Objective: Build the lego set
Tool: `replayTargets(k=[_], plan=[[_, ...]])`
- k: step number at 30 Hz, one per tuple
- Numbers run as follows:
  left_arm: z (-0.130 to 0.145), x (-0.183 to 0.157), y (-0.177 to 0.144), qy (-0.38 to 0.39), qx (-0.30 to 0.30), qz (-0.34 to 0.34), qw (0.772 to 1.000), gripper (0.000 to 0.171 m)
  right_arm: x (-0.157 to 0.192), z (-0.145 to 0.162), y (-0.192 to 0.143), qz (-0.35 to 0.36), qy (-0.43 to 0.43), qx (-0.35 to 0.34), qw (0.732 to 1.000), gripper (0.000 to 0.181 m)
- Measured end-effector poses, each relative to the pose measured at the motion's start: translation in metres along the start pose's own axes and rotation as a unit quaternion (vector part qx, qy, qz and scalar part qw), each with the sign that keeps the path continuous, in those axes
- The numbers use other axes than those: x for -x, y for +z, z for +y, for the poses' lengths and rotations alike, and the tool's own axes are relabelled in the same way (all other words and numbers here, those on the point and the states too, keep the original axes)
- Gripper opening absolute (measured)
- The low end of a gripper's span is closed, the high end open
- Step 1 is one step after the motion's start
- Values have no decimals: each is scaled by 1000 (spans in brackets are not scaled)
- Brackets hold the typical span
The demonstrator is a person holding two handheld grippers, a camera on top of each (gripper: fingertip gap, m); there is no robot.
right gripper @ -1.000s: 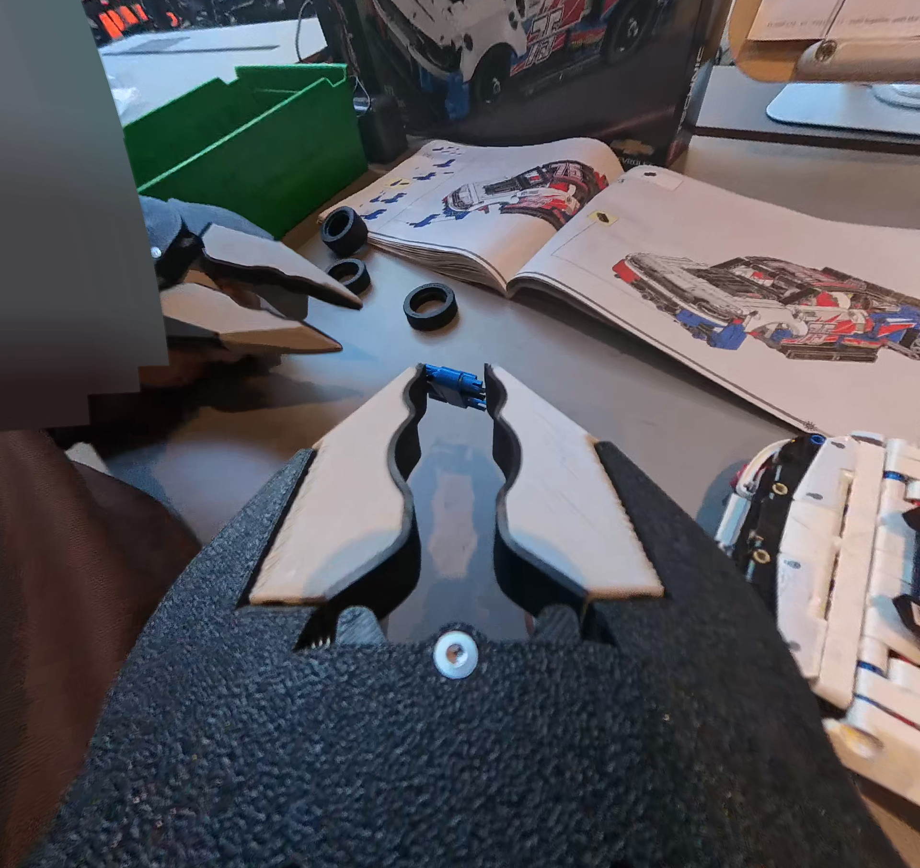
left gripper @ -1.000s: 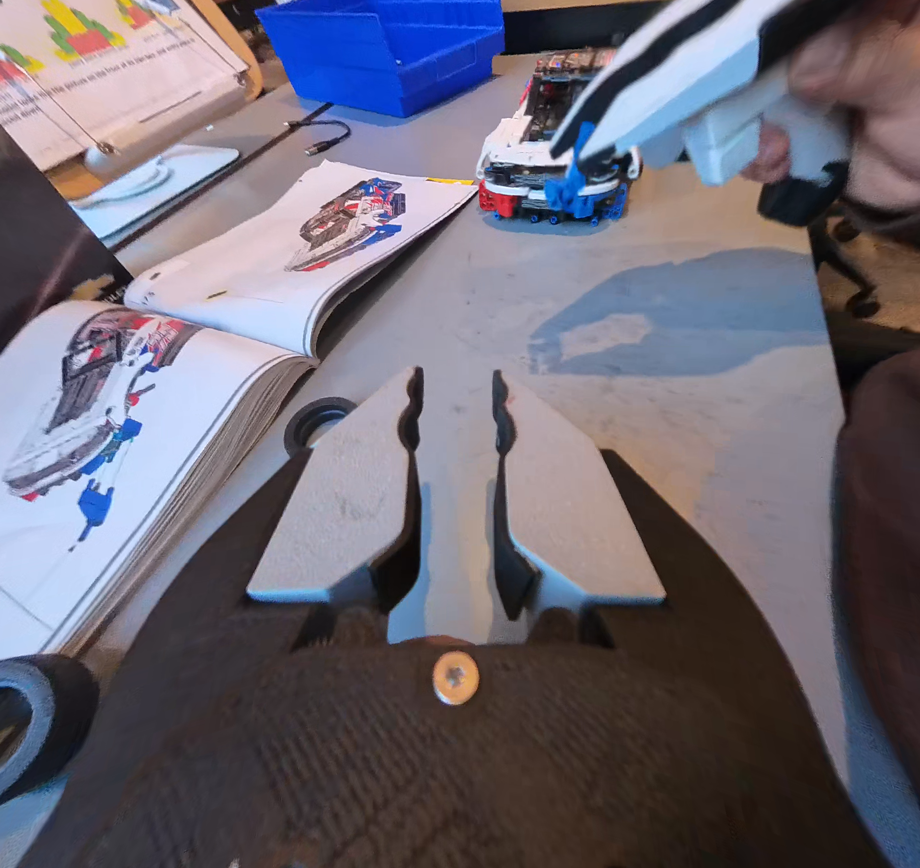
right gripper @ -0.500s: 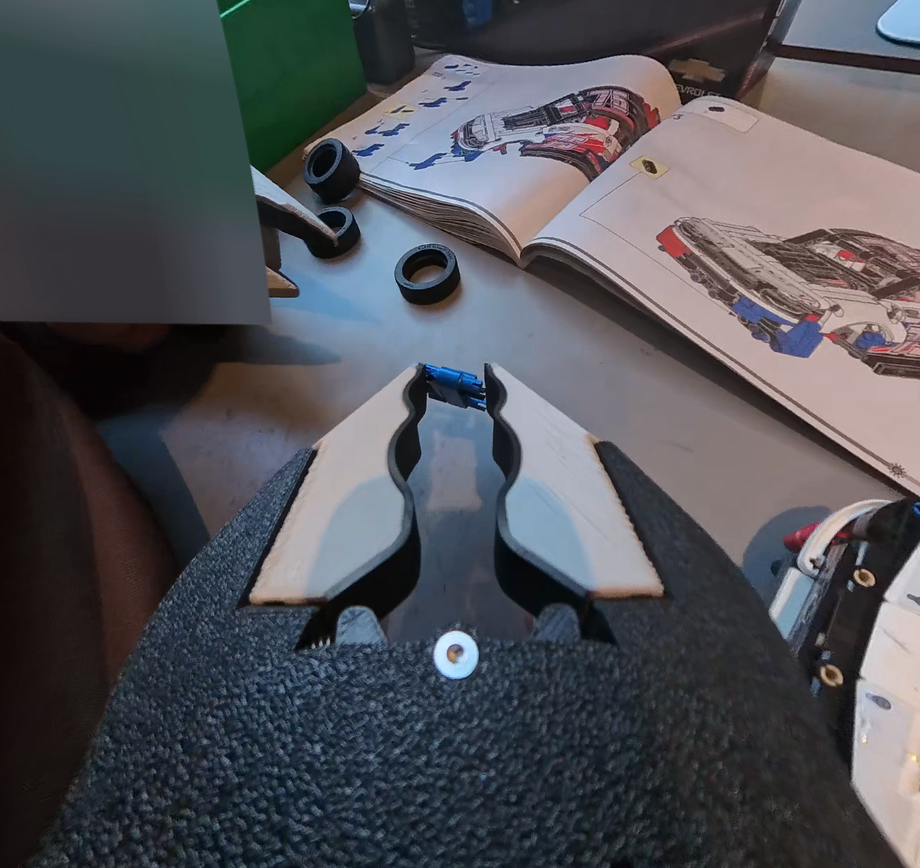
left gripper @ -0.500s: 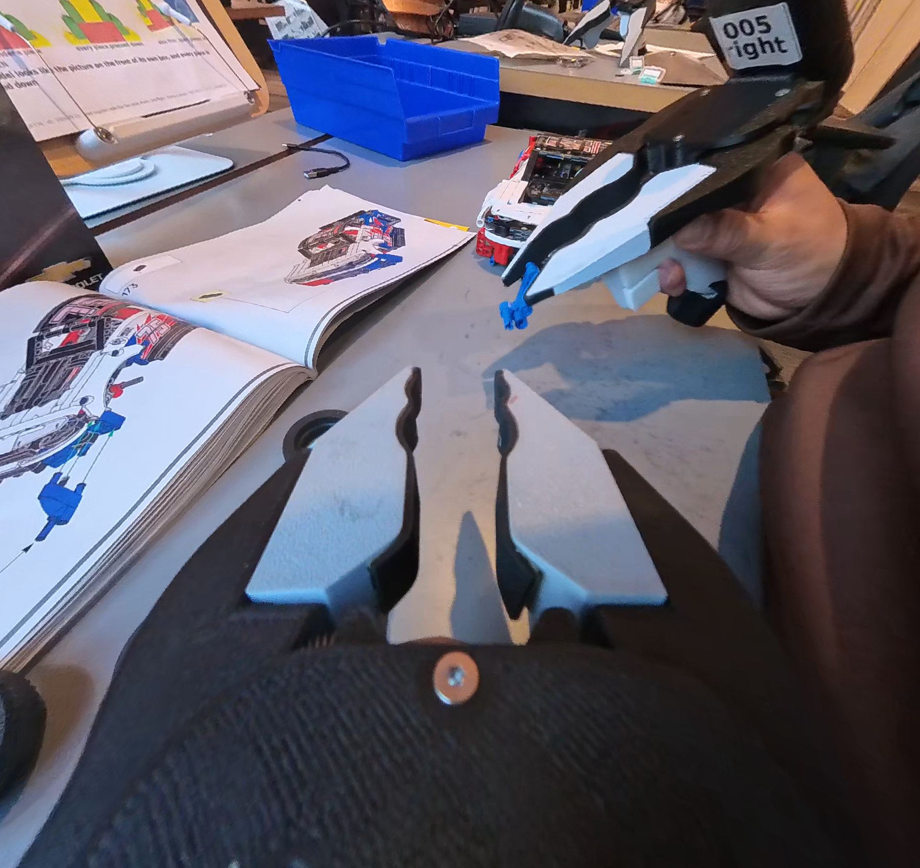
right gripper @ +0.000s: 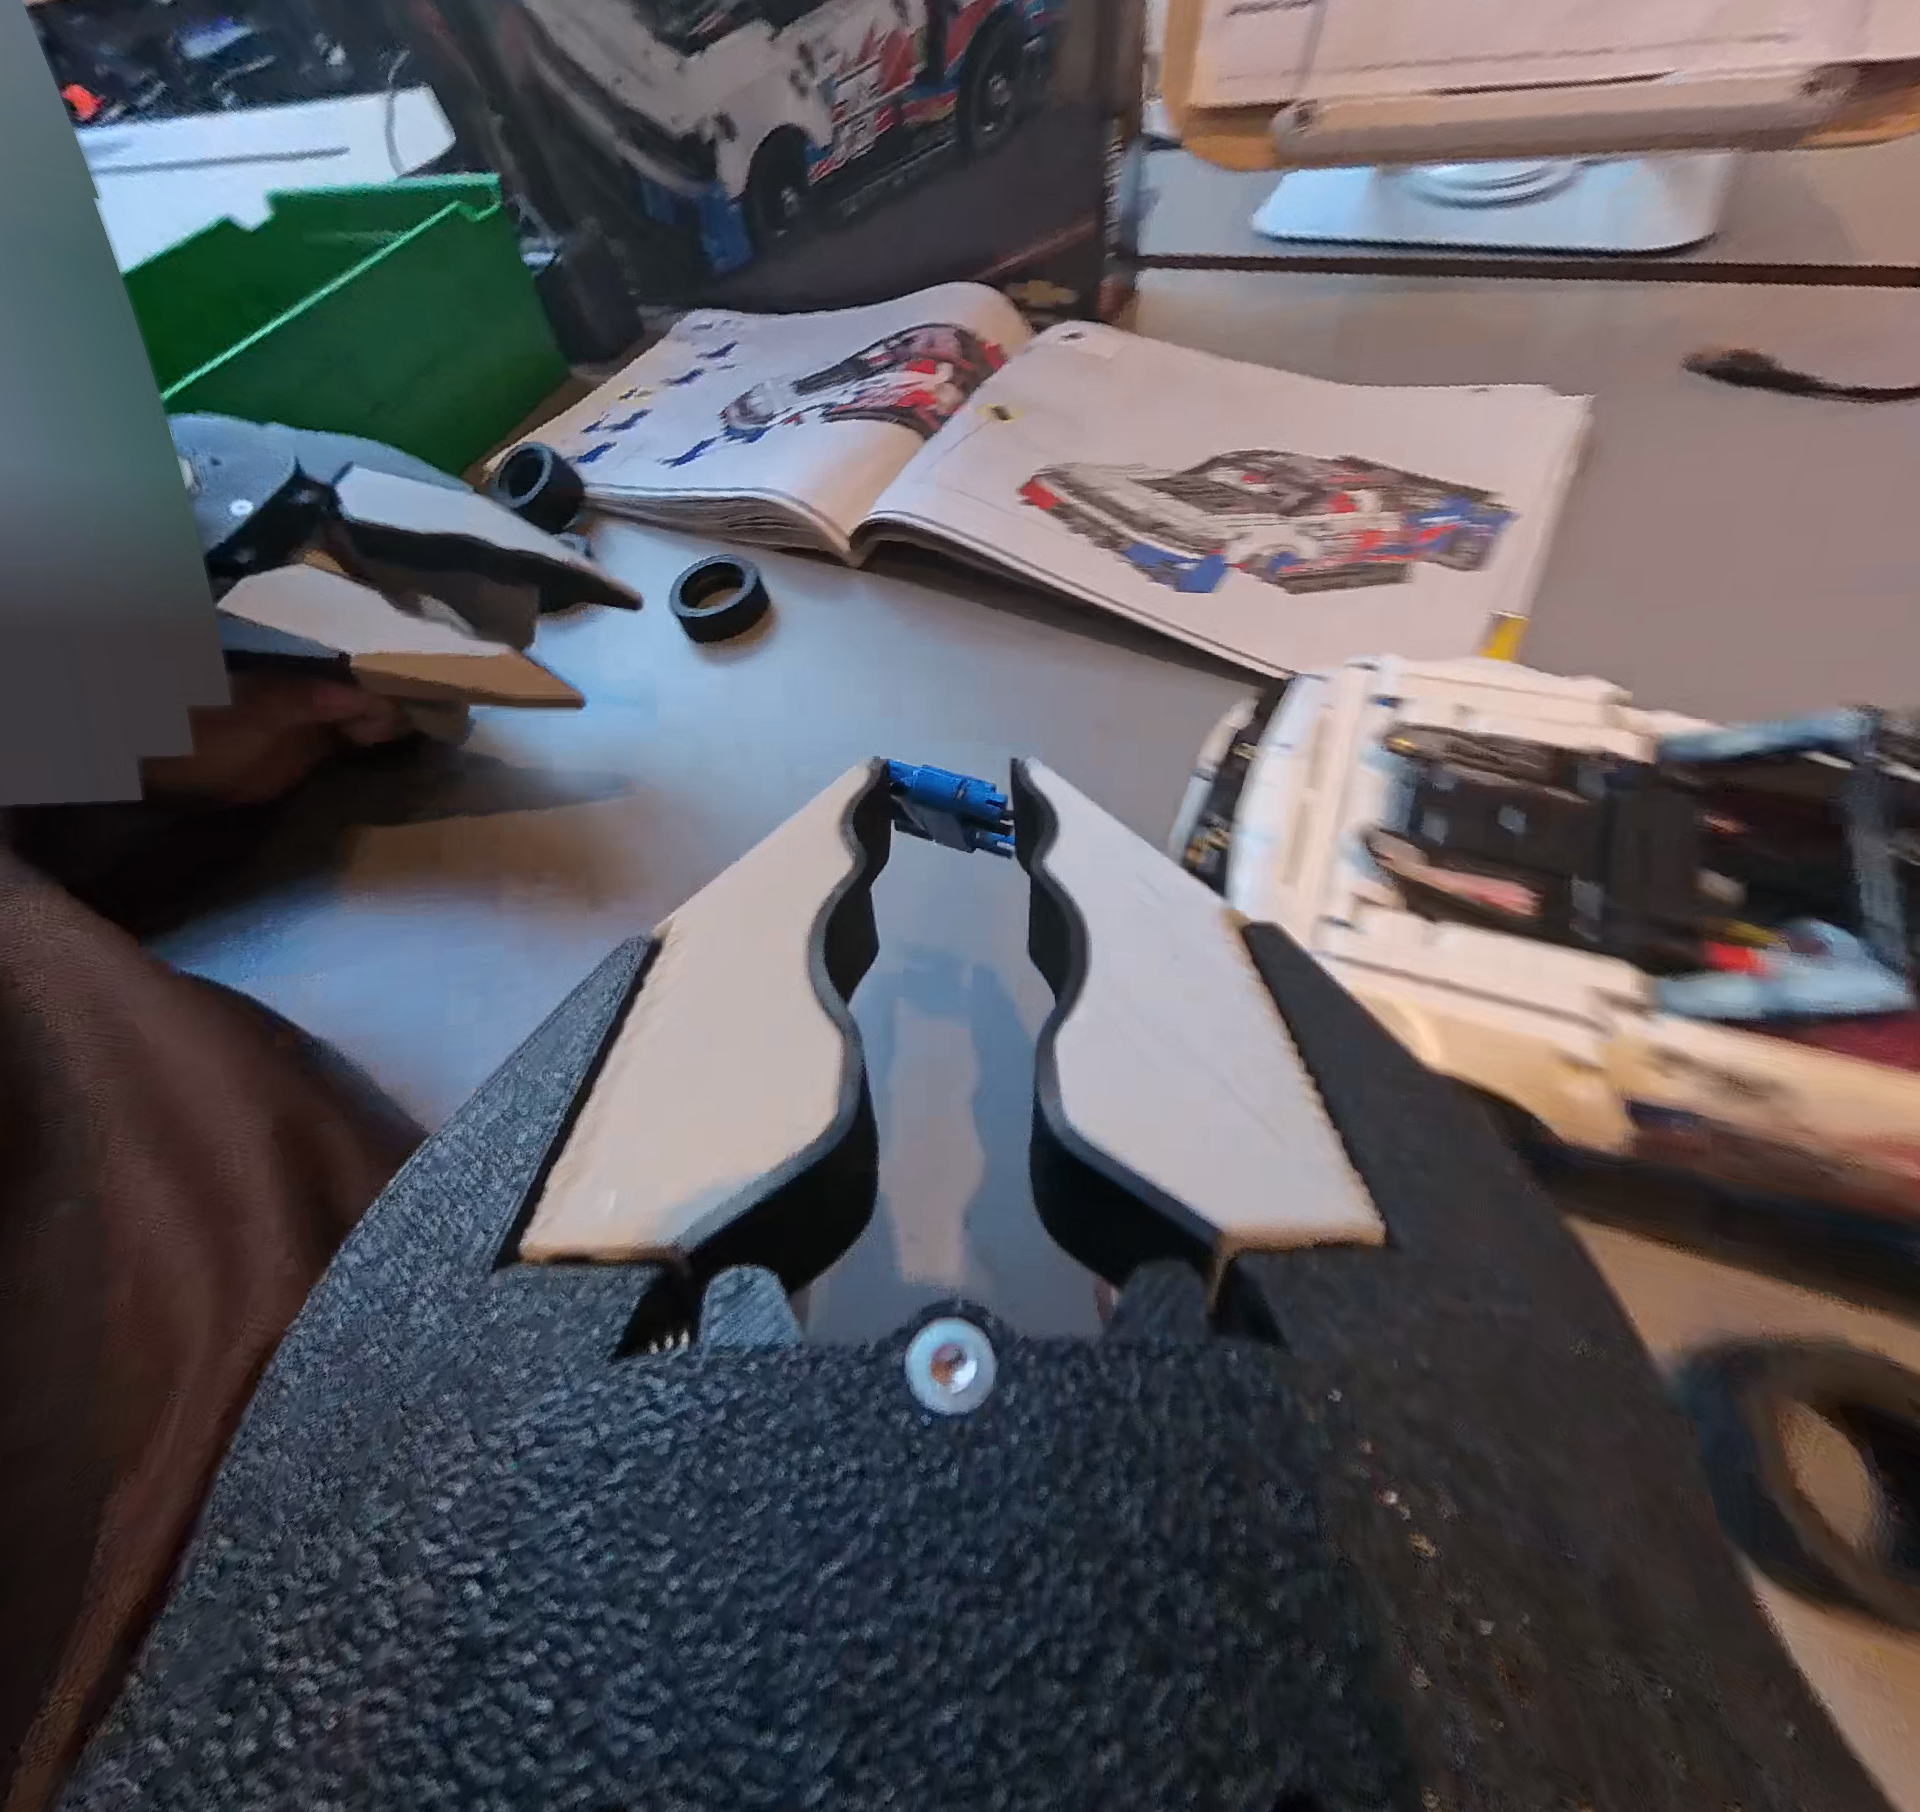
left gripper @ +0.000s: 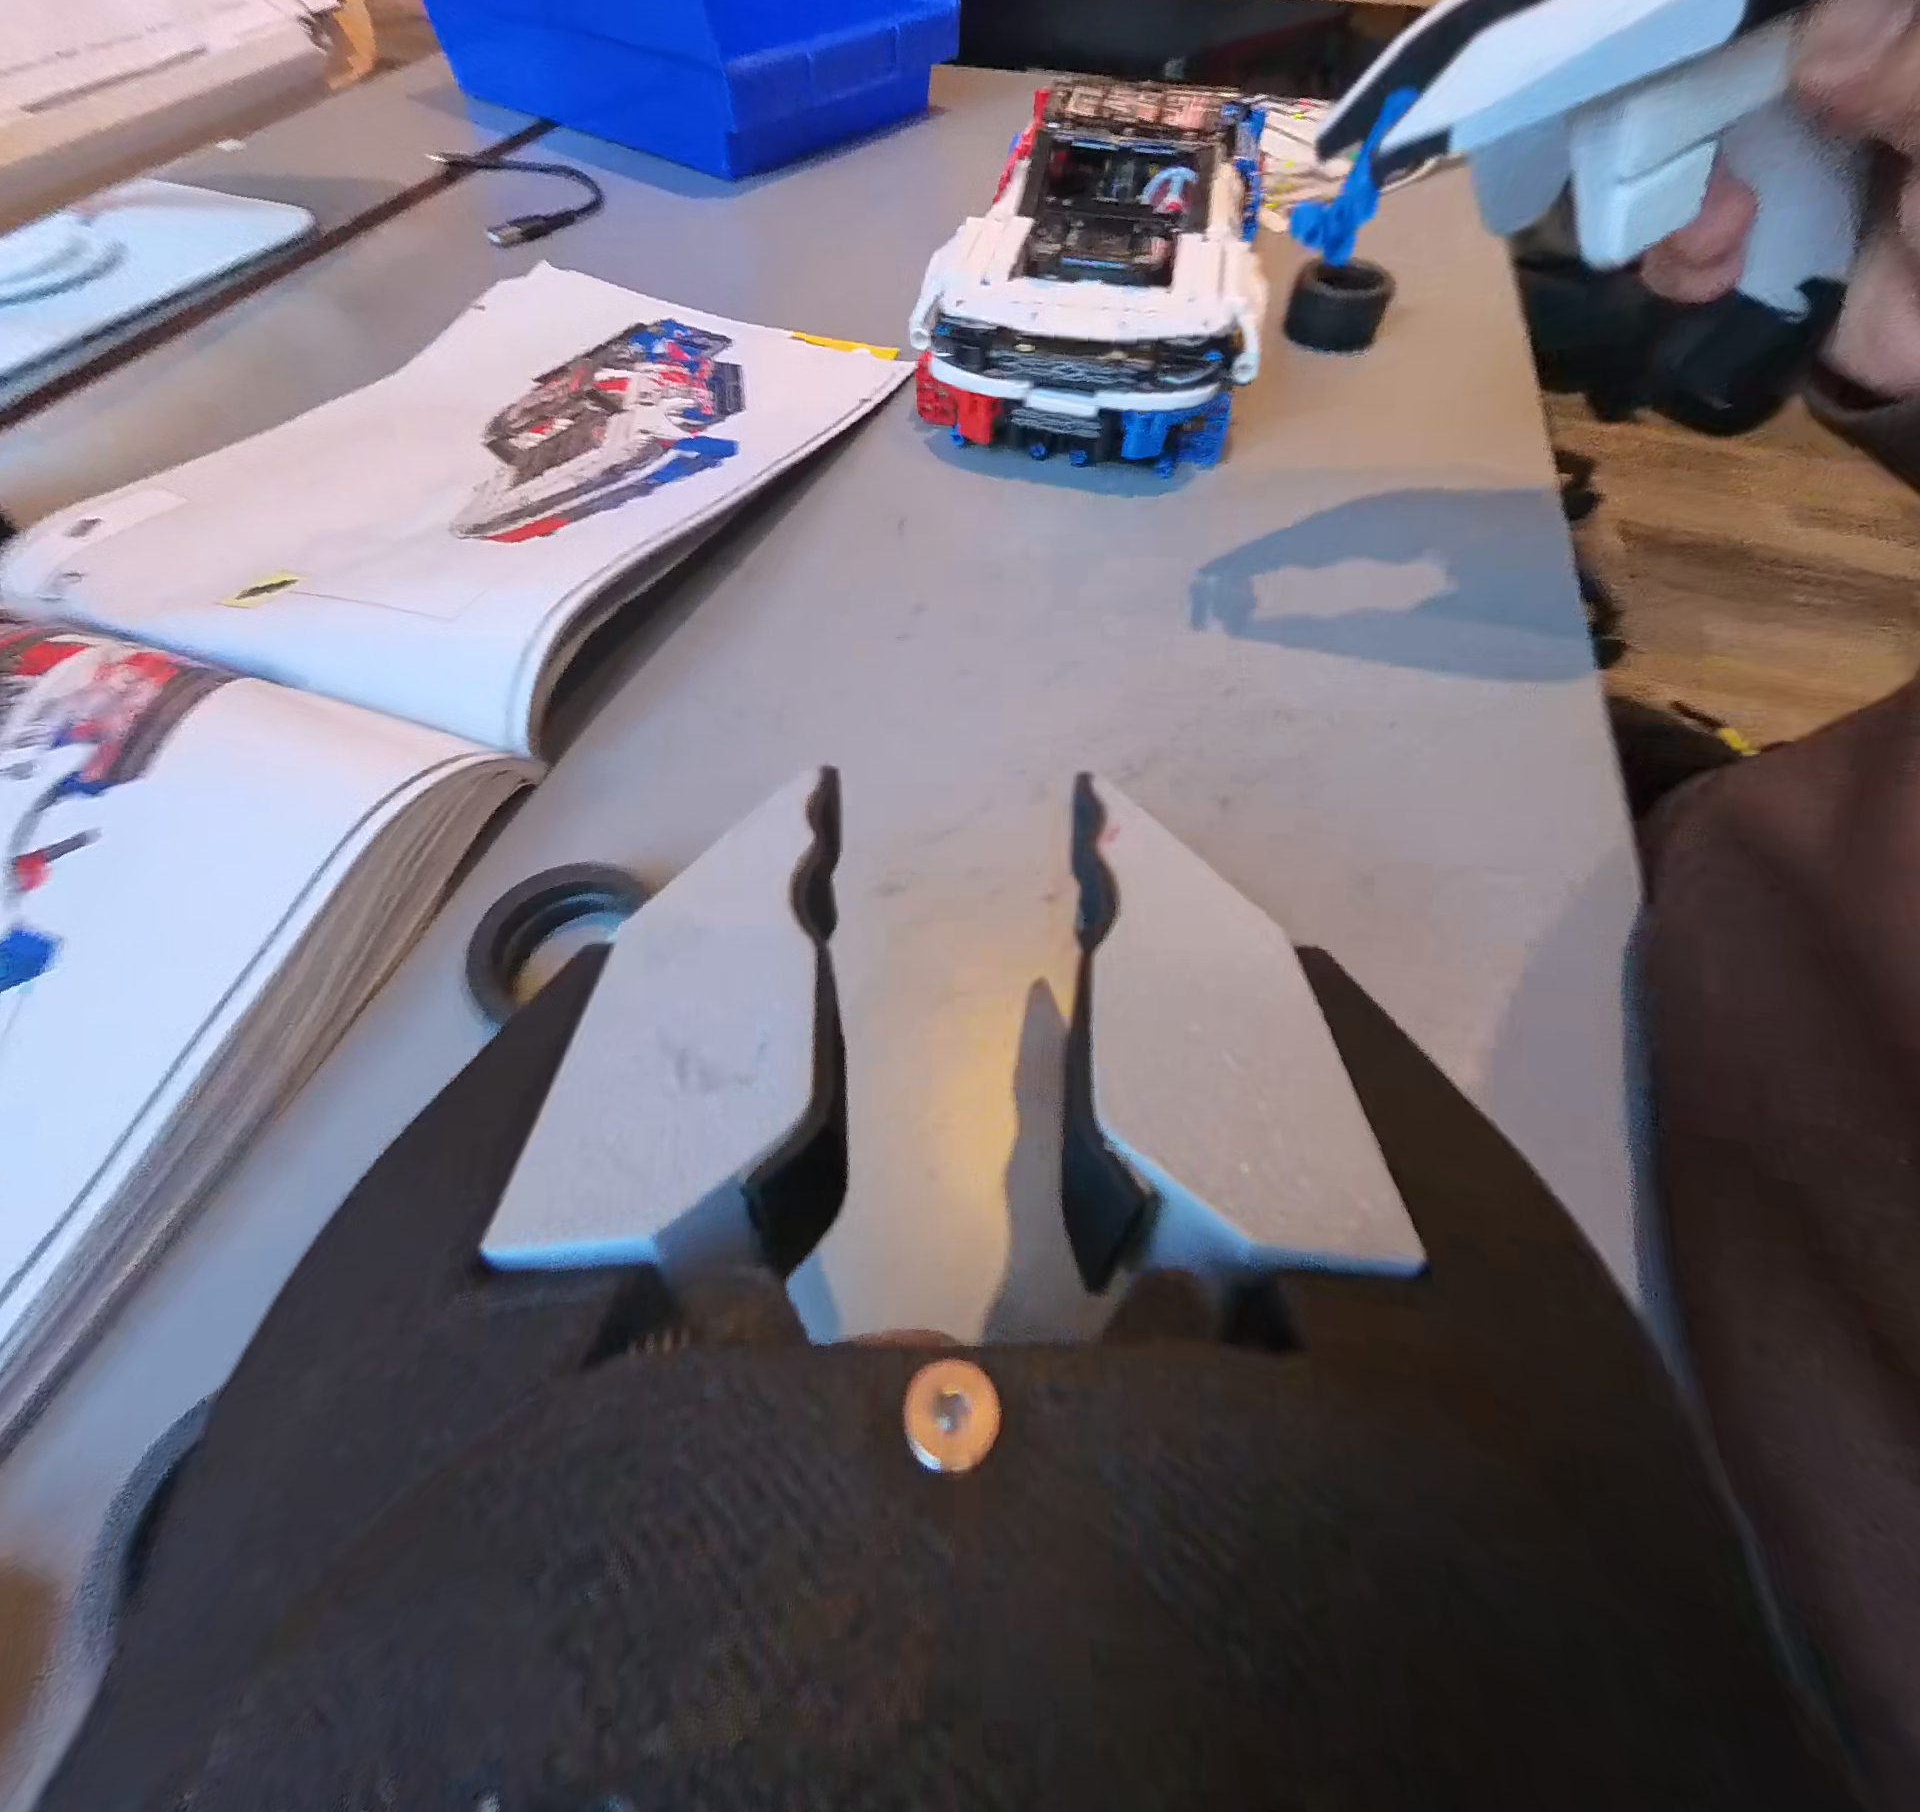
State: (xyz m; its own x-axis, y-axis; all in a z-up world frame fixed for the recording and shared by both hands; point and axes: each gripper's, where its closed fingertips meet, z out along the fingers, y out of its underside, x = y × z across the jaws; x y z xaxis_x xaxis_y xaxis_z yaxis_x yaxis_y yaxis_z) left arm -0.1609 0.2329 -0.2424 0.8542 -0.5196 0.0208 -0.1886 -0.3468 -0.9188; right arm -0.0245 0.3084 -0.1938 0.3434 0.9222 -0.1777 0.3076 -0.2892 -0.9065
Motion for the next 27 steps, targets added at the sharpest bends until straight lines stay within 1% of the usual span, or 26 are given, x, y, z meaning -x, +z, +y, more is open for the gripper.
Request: replayTargets(k=[1, 4, 7, 9, 11, 12, 14, 16, 17, 19, 22, 23, 25, 27], plan=[[-2, -6, 6, -10, 3, 18, 1000, 47, -10, -2, -14, 14, 7, -9, 1000, 23], [-14, -25, 30, -24, -2, 72, 997, 52, -36, 0, -55, 47, 26, -26, 998, 23], [-31, -32, 61, -16, 4, 104, 994, 57, -47, 15, -77, 49, 50, -20, 997, 23], [-45, -27, 88, -2, 2, 108, 994, 58, -48, 29, -81, 35, 71, -15, 997, 23], [-55, -24, 119, 0, 12, 123, 992, 64, -49, 39, -80, 24, 93, -19, 995, 23], [-57, -22, 136, -1, 22, 125, 992, 67, -48, 43, -79, 15, 101, -20, 995, 23], [-58, -18, 166, -4, 42, 135, 990, 77, -47, 49, -75, 3, 107, -20, 994, 23], [-59, -14, 186, -13, 67, 140, 988, 81, -42, 53, -71, -15, 104, -16, 994, 23], [-62, -16, 191, -16, 67, 150, 986, 84, -39, 54, -70, -24, 96, -15, 995, 23], [-63, -21, 198, -15, 78, 177, 981, 84, -35, 56, -66, -35, 75, -10, 997, 23], [-51, -29, 203, -18, 126, 218, 968, 80, -33, 61, -60, -56, 53, 3, 997, 23], [-47, -30, 204, -21, 137, 223, 965, 78, -33, 63, -59, -68, 49, 11, 996, 23], [-47, -33, 202, -24, 137, 221, 965, 78, -32, 67, -58, -82, 24, 21, 996, 23], [-44, -42, 196, -23, 138, 229, 963, 75, -29, 71, -60, -87, -27, 35, 995, 23]])
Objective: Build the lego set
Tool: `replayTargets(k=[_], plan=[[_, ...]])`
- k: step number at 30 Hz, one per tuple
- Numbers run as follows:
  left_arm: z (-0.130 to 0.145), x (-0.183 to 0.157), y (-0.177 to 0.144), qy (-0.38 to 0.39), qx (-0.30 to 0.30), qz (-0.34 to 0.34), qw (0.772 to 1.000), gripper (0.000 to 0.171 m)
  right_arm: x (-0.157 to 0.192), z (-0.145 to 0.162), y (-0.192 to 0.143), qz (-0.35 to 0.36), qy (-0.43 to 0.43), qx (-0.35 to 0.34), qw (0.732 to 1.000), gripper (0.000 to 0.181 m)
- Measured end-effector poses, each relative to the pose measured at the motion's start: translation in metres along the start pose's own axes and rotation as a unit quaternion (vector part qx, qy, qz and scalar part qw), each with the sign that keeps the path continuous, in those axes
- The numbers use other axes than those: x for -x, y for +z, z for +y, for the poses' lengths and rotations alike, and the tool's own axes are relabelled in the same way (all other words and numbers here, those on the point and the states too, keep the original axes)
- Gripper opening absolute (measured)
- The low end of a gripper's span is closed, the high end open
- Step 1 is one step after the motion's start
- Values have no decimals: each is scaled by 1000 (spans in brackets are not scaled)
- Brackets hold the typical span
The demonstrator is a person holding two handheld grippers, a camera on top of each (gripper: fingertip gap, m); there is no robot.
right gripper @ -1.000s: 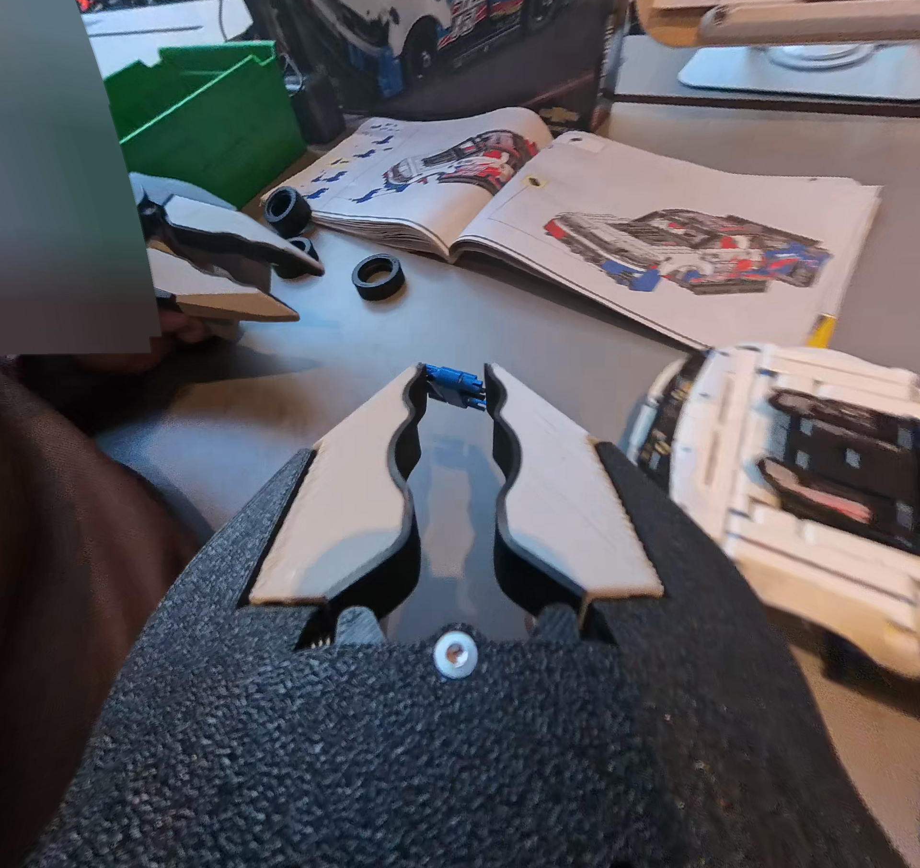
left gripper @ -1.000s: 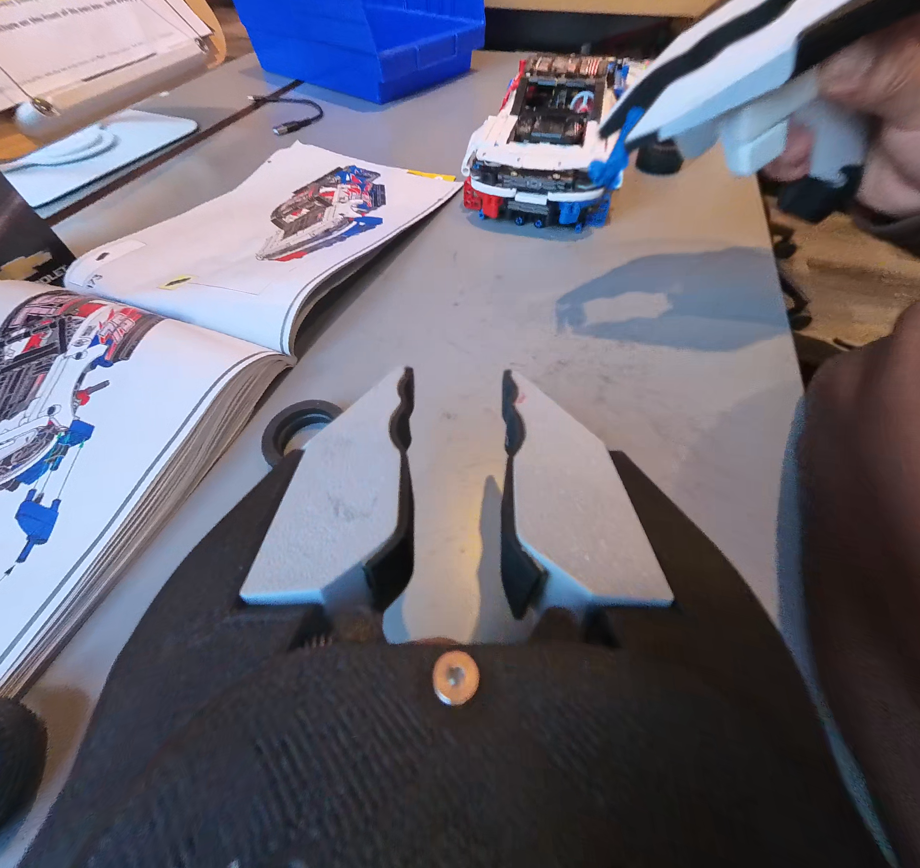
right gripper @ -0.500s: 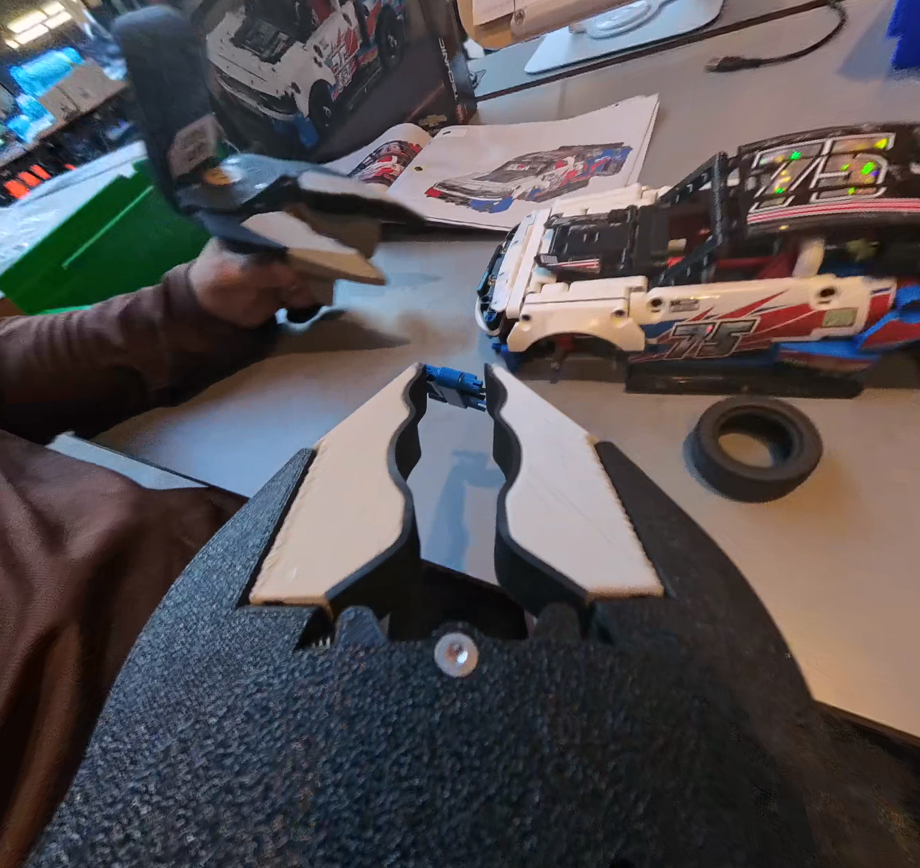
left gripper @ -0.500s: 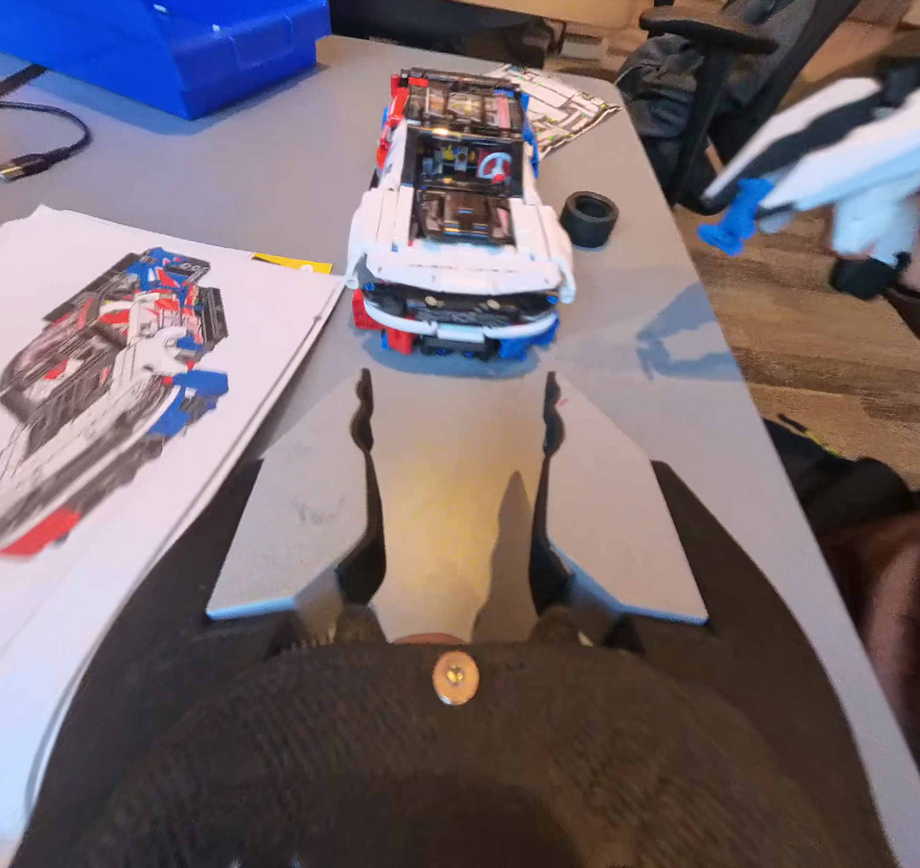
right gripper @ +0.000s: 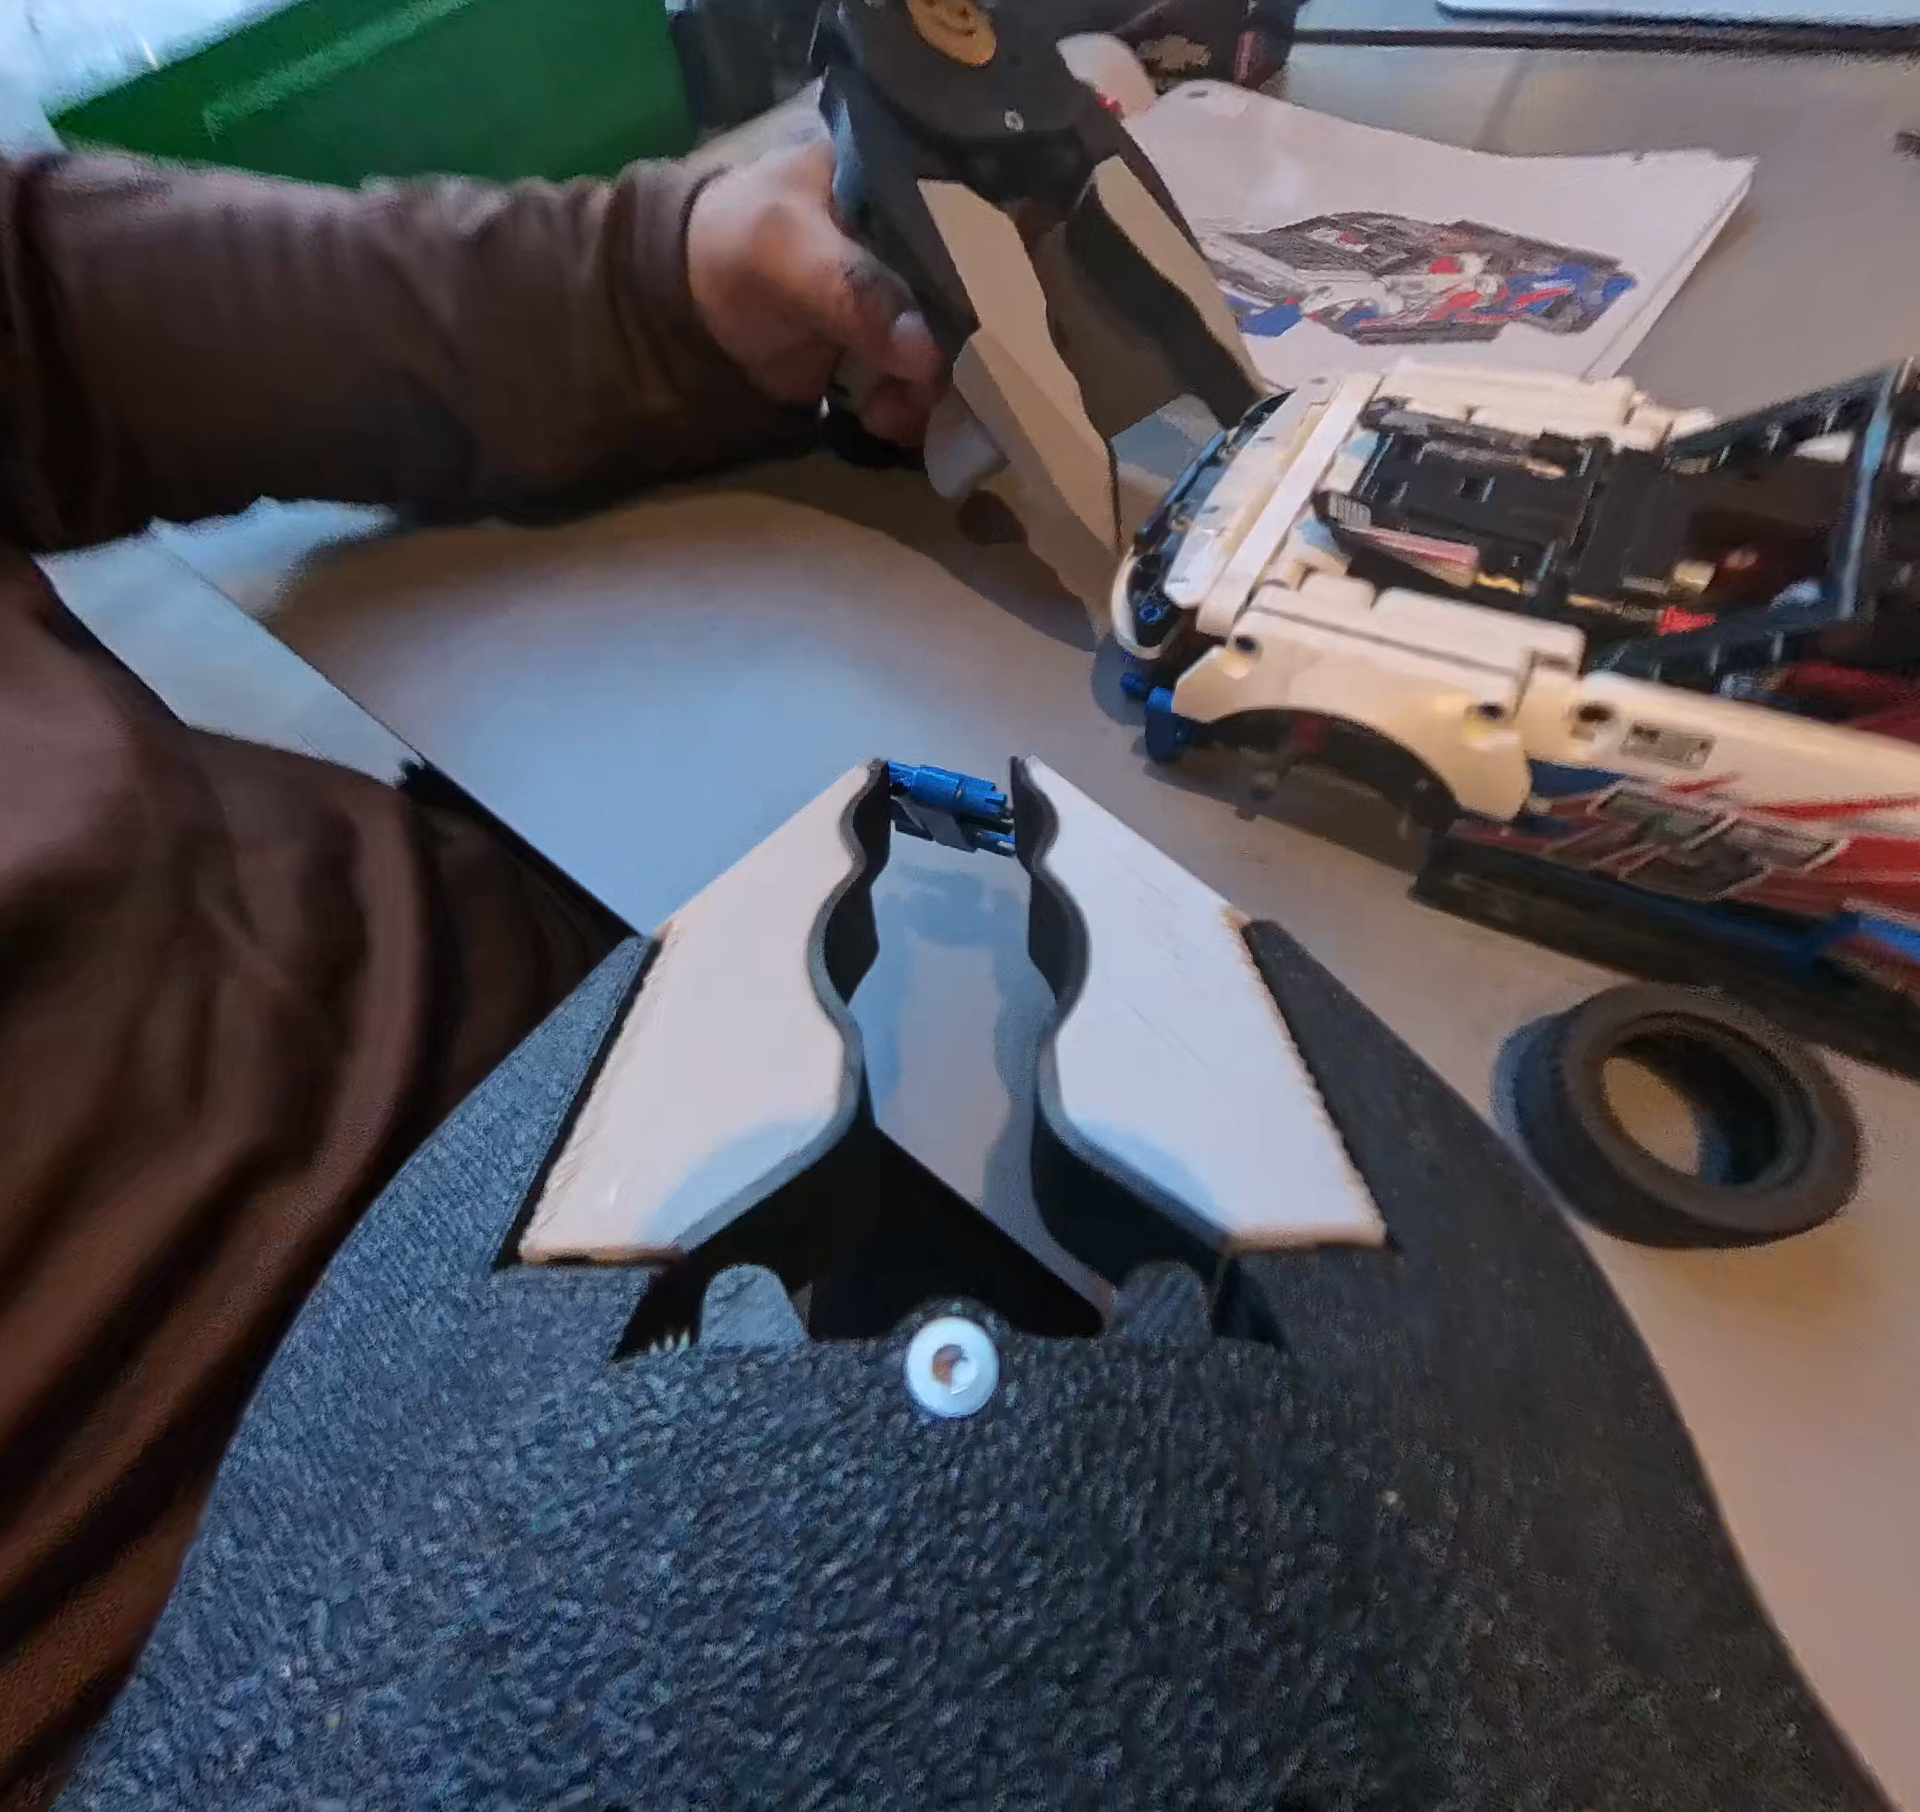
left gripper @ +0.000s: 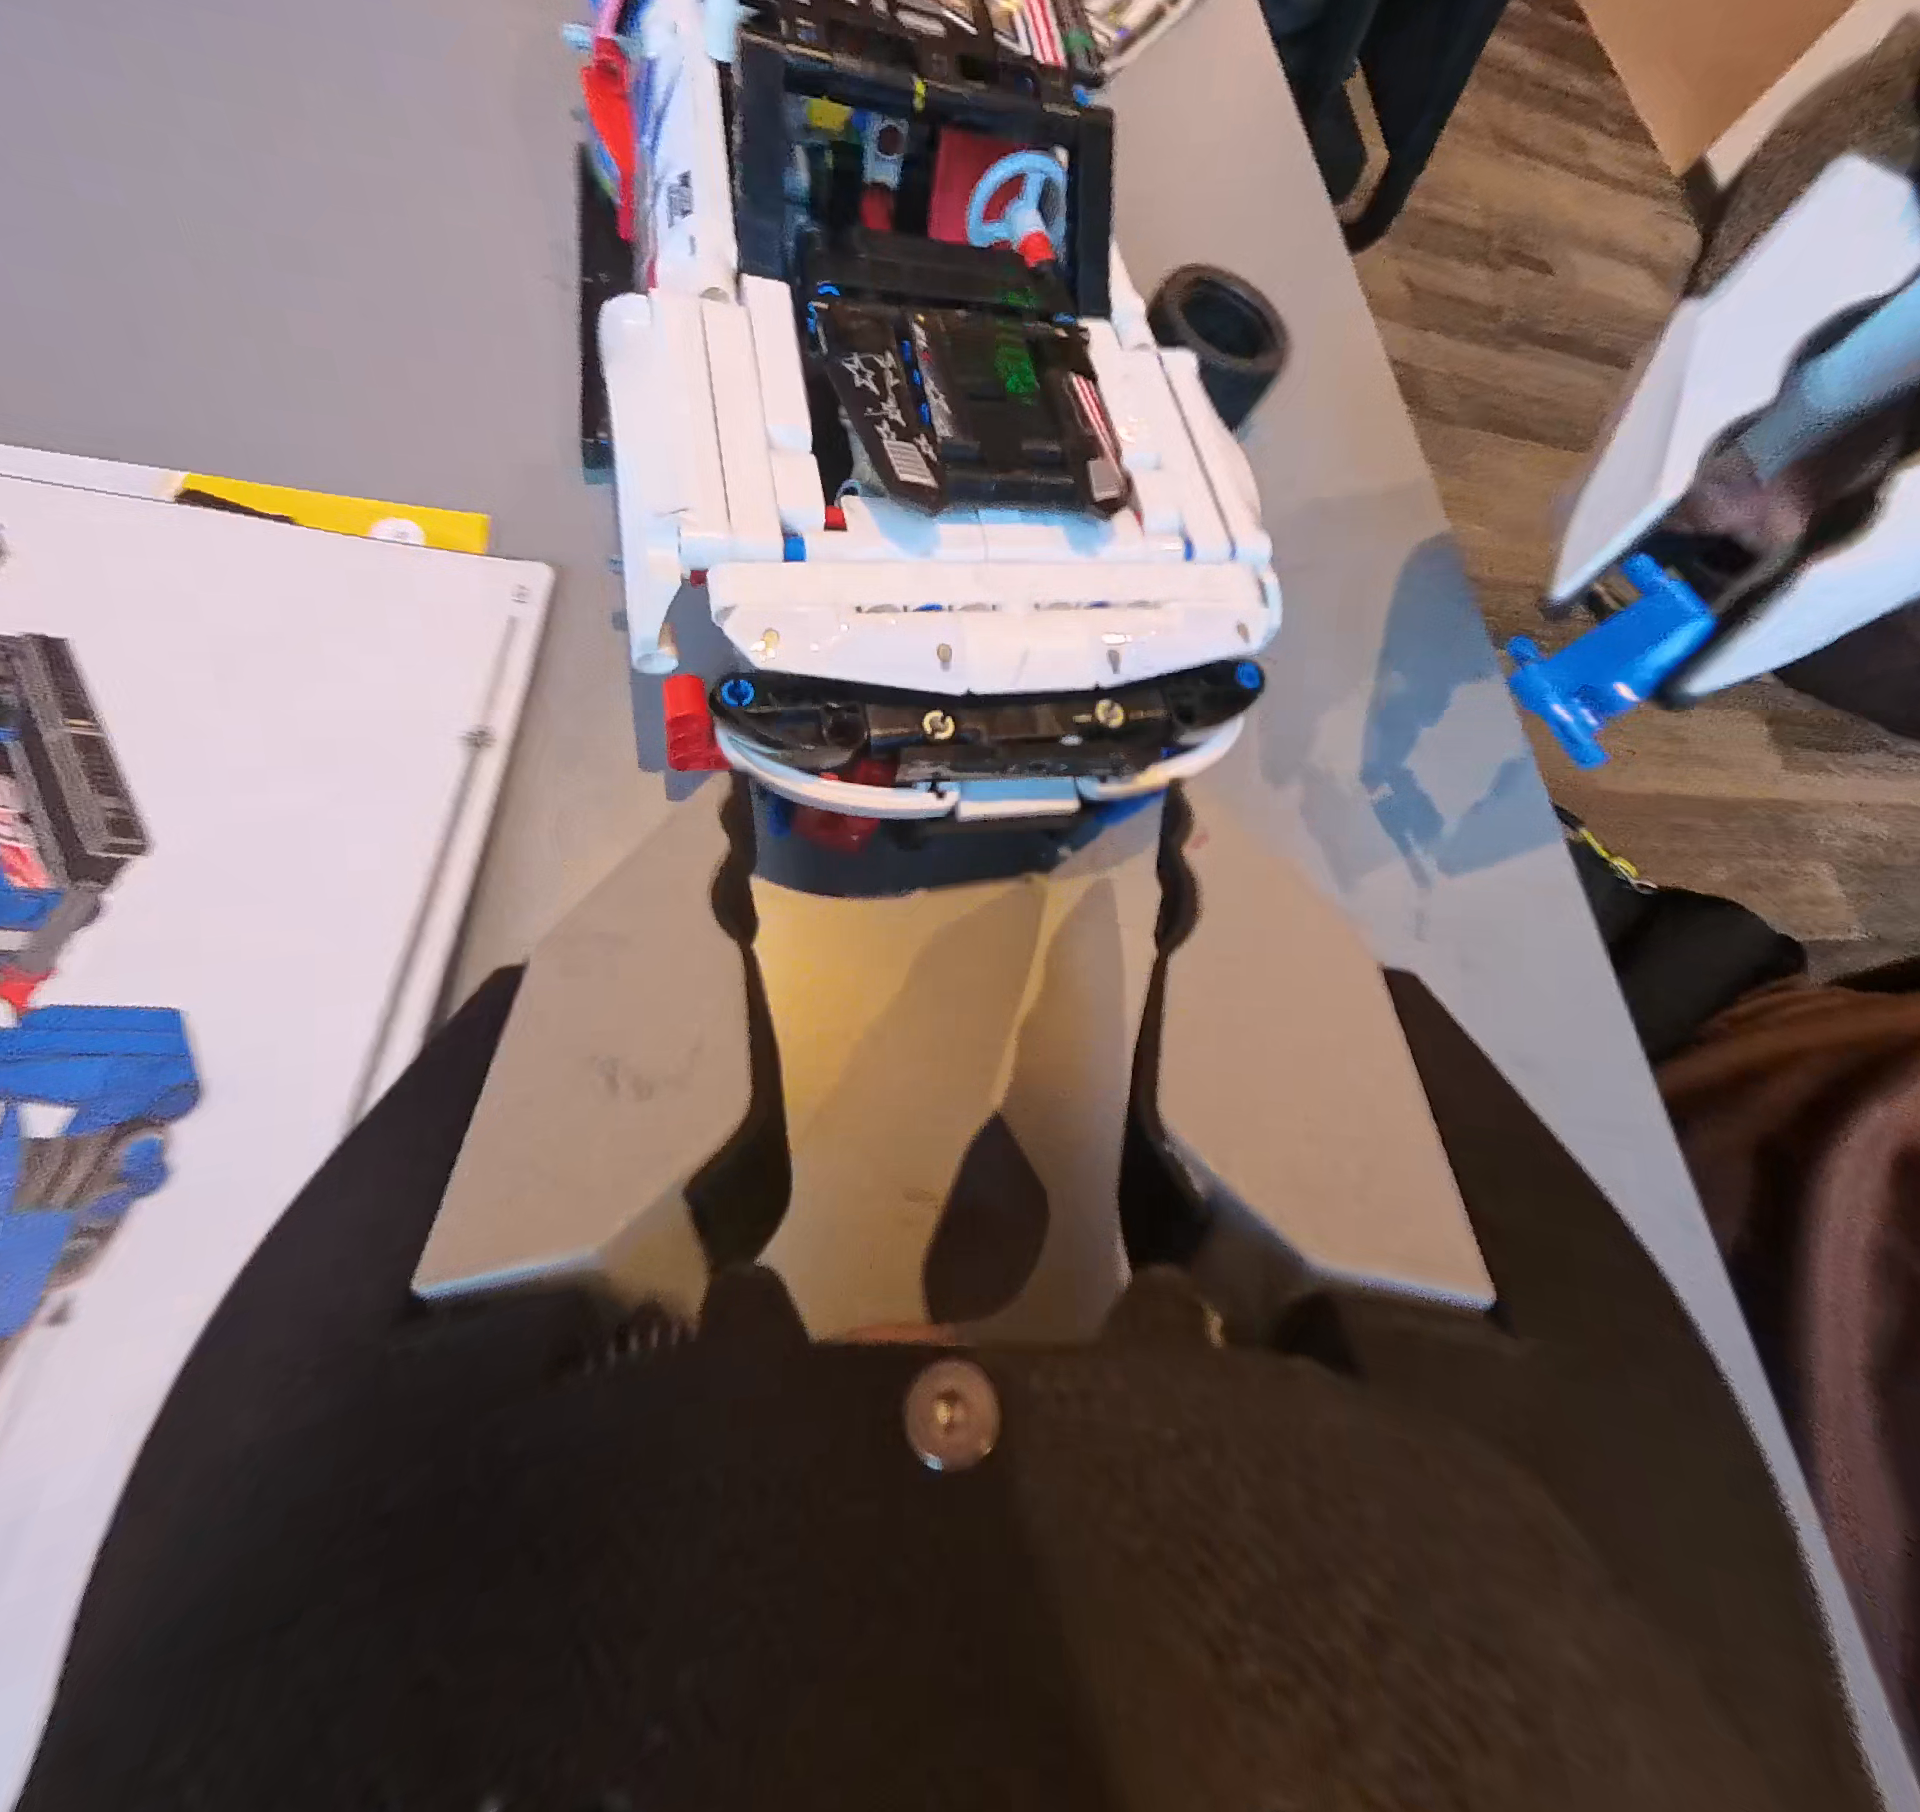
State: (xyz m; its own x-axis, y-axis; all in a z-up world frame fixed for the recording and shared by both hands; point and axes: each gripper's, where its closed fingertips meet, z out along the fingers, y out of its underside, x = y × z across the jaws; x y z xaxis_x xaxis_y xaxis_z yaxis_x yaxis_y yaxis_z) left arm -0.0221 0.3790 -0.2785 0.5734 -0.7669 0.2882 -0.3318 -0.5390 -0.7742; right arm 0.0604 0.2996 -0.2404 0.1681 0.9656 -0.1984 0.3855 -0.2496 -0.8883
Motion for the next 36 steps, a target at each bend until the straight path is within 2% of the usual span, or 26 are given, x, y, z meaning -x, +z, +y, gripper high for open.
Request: replayTargets(k=[2, 4, 6, 8, 10, 13, 15, 19, 24, 27, 30, 36], plan=[[6, -17, 0, 8, 5, 12, 1000, 70, 2, 7, -1, 16, -68, 28, 997, 23], [12, -36, 1, 23, 7, 18, 1000, 76, 1, 14, -1, 42, -124, 57, 990, 23], [19, -50, 0, 48, 13, 12, 999, 80, 0, 20, -1, 63, -158, 78, 982, 23], [23, -57, -2, 64, 12, 2, 998, 76, 0, 23, -2, 71, -161, 85, 981, 24], [23, -57, -8, 74, -4, -26, 997, 77, -2, 24, -2, 75, -145, 84, 983, 24], [13, -59, -23, 94, -65, -88, 990, 72, -4, 23, -2, 85, -123, 81, 985, 24], [9, -82, -24, 123, -88, -77, 985, 71, 8, 14, 0, 59, -101, 59, 991, 24], [16, -124, -7, 197, -66, -55, 977, 69, 23, -8, 7, 30, -38, 19, 999, 23], [7, -130, -1, 300, -85, -142, 939, 30, 28, -20, 10, -36, 109, -36, 993, 23], [4, -132, -1, 297, -96, -152, 938, 23, 27, -21, 9, -68, 170, -59, 981, 23], [2, -132, -2, 289, -105, -147, 940, 13, 30, -19, 11, -83, 192, -62, 976, 23], [4, -127, -4, 274, -109, -147, 944, 13, 30, -14, 14, -96, 221, -59, 969, 25]])
